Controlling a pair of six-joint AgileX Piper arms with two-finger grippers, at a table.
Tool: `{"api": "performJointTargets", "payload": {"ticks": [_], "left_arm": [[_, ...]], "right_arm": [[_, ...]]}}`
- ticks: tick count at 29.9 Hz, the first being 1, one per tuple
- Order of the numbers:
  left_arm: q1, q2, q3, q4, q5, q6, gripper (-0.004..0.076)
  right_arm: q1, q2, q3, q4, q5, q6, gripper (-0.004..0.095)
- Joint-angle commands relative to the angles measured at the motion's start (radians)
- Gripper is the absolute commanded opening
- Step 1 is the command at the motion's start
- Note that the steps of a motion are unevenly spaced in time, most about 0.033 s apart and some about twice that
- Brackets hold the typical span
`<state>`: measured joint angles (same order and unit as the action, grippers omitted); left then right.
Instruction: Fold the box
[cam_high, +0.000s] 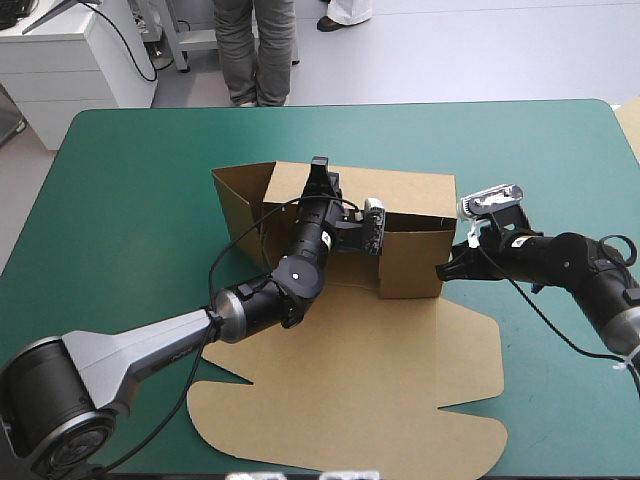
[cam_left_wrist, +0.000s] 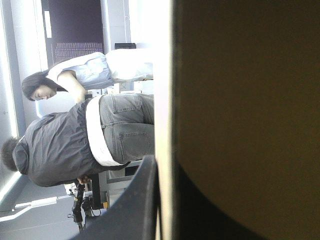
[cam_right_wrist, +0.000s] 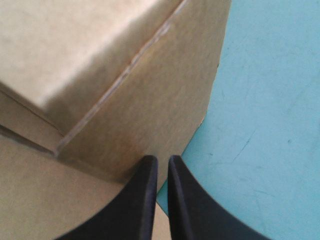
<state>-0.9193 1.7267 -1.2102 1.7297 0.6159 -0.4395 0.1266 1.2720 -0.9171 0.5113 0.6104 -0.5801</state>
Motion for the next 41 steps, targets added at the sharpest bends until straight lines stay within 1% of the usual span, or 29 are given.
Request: {"api": "performJointTargets", "payload": {"ticks": [1,3,4,6,14,16,20,22,27,30,31,32,34,36,37,38,41], "left_arm": [[-0.009,-0.035,-0.021,0.057,-0.035,-0.01,-0.0008],[-0.009,-0.035,-0.021,0.057,-0.035,-0.01,-0.0008],[-0.009,-0.035,-0.021,0.057,-0.035,-0.01,-0.0008],[-0.009,-0.035,-0.021,0.057,-0.035,-0.01,-0.0008],[-0.009,-0.035,-0.021,0.057,-0.035,-0.01,-0.0008],[-0.009,-0.035,-0.021,0.057,-0.037,-0.01,-0.0008],[-0.009,-0.035,-0.021,0.057,-0.039,-0.01,-0.0008],[-0.009,-0.035,-0.021,0.057,-0.039,-0.01,-0.0008],[-0.009,-0.035,-0.021,0.057,-0.04,-0.013,-0.0008],[-0.009,-0.035,-0.021,0.057,-0.035,-0.024,-0.0008],[-0.009,-0.035,-0.021,0.057,-0.035,-0.024,-0.0008],[-0.009,-0.035,-0.021,0.057,-0.035,-0.024,-0.0008],[-0.009,-0.035,-0.021,0.057,-0.035,-0.024,-0.0008],[-0.009,-0.035,-0.021,0.057,-0.035,-0.024,-0.0008],[-0.009,-0.035,-0.021,0.057,-0.035,-0.024,-0.0008],[-0.009,-0.035,-0.021,0.057,-0.035,-0.036,-0.0008],[-0.009,-0.035,-0.021,0.057,-0.035,-0.05,-0.0008]], "right_arm": [[0.003,-0.035,-0.027,-0.008,0.01,0.009,0.0251],[0.003,-0.039,-0.027,-0.01,0.023,0.009,0.0359],[0.003,-0.041,-0.027,-0.01,0.028,0.006,0.0391],[0.003,-0.043,-0.027,-0.01,0.028,0.002,0.0417],[0.003,-0.043,-0.027,0.027,0.026,-0.04,0.0422],[0.003,-0.043,-0.027,0.032,-0.009,-0.04,0.0422],[0.007,-0.034,-0.027,0.083,-0.1,-0.065,0.0422],[0.007,-0.019,-0.027,0.097,-0.124,-0.095,0.0422],[0.007,0.042,-0.027,0.151,-0.218,-0.097,0.0421],[0.007,0.069,-0.027,0.159,-0.249,-0.097,0.0415],[0.007,0.074,-0.027,0.157,-0.249,-0.097,0.0403],[0.007,0.079,-0.027,0.157,-0.249,-0.097,0.0369],[0.007,0.084,-0.027,0.162,-0.241,-0.092,0.025],[0.008,0.086,-0.027,0.167,-0.23,-0.092,0.0026],[0.008,0.086,-0.027,0.167,-0.232,-0.092,-0.0019],[0.008,0.086,-0.027,0.17,-0.233,-0.092,0.0004],[0.008,0.086,-0.027,0.17,-0.23,-0.093,0.0001]]}}
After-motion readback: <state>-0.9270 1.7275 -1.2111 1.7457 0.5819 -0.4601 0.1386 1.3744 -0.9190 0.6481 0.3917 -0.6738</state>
